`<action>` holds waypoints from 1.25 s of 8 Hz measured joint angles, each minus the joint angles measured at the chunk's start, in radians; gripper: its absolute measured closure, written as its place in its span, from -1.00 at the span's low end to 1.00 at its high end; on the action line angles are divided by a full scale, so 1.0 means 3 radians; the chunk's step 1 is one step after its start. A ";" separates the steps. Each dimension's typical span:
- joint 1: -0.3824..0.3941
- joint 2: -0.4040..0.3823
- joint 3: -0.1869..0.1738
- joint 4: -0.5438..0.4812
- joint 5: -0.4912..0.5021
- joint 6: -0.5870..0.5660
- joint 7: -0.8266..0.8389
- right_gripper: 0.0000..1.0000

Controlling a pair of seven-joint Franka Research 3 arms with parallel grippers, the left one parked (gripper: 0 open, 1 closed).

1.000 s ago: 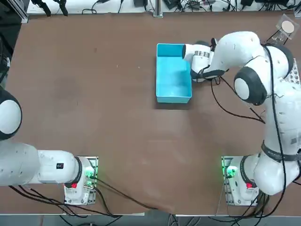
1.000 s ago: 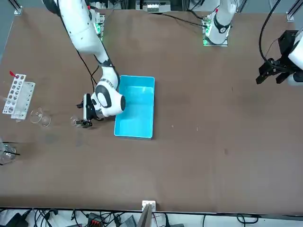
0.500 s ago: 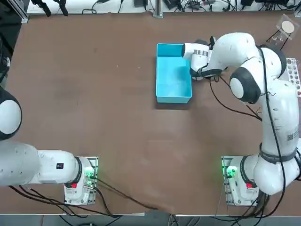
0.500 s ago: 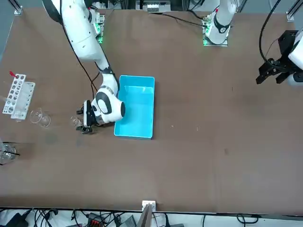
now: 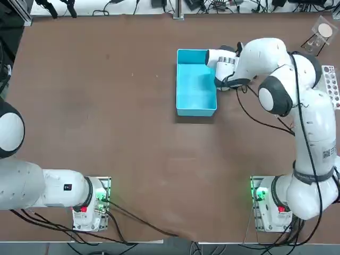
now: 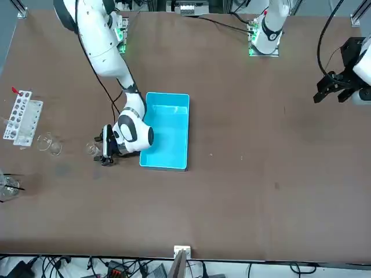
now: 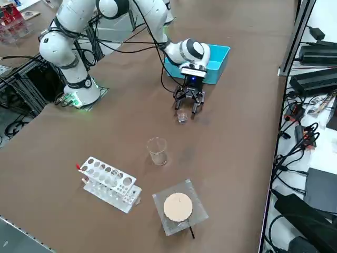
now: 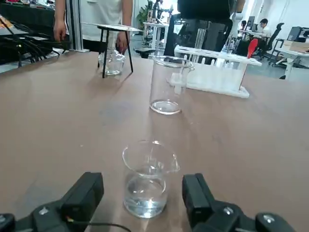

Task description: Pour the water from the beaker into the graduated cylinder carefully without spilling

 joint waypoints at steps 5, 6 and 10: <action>-0.0071 0.0036 -0.0031 0.0000 0.0000 -0.0001 0.0066 -1.00; -0.0071 0.0036 -0.0031 0.0000 0.0000 -0.0001 0.0071 -1.00; -0.0113 0.0050 -0.0033 -0.0007 0.0004 -0.0003 0.0082 -0.98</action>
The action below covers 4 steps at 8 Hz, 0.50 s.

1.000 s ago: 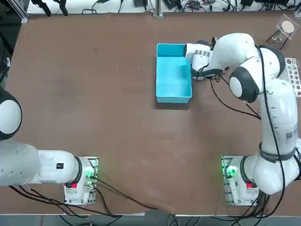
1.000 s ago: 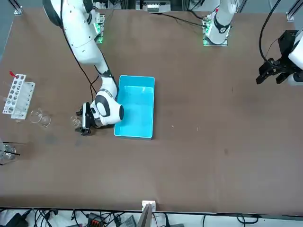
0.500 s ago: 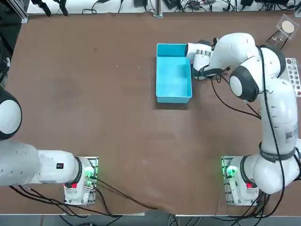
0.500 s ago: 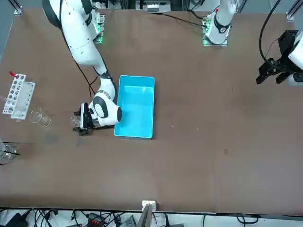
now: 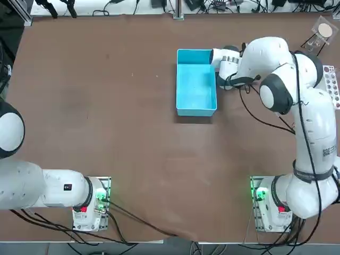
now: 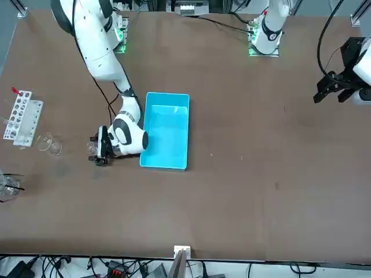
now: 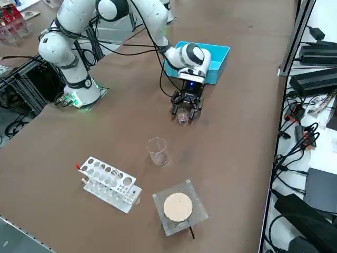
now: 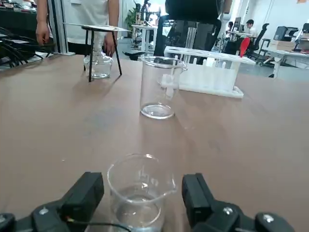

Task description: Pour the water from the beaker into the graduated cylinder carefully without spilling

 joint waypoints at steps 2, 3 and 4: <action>-0.0006 0.0002 0.0000 -0.0002 0.0009 0.0000 0.0002 -0.89; -0.0006 0.0002 0.0000 -0.0003 0.0010 0.0000 0.0003 -0.81; -0.0005 0.0002 0.0000 -0.0003 0.0011 0.0000 0.0004 -0.80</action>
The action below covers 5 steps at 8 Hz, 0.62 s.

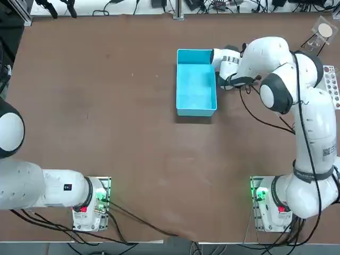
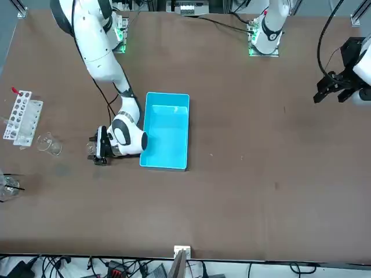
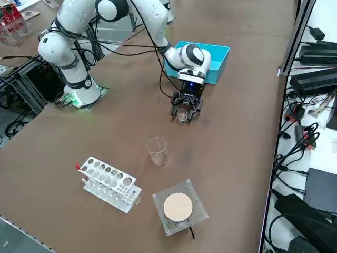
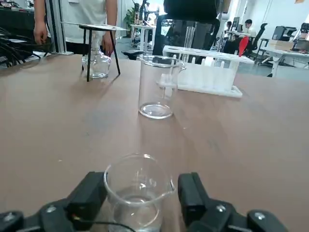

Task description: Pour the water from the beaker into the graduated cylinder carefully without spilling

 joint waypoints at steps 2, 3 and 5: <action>0.0001 0.0000 0.0000 0.0000 0.0003 -0.0008 0.0002 -0.47; 0.0001 0.0000 0.0000 0.0000 0.0006 -0.0012 0.0006 -0.34; 0.0003 0.0000 0.0000 0.0001 0.0007 -0.0021 0.0009 -0.22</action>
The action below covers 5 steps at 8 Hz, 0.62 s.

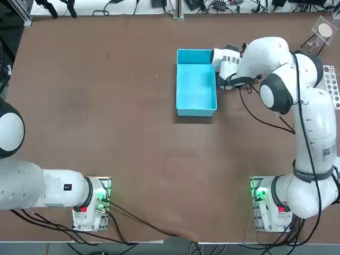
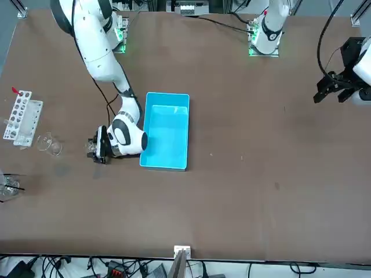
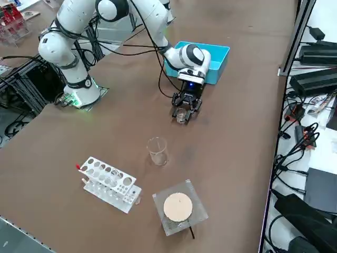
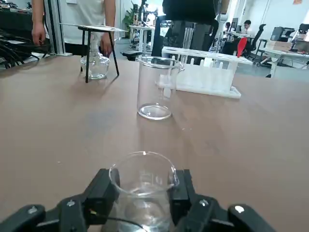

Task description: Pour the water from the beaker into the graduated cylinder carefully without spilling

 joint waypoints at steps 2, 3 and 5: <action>0.0000 -0.0004 0.0001 0.0001 0.0000 -0.0056 0.0001 -0.22; 0.0001 -0.0007 0.0003 0.0006 0.0000 -0.0168 0.0001 -0.22; -0.0004 -0.0020 0.0001 0.0015 -0.0001 -0.0421 0.0002 -0.22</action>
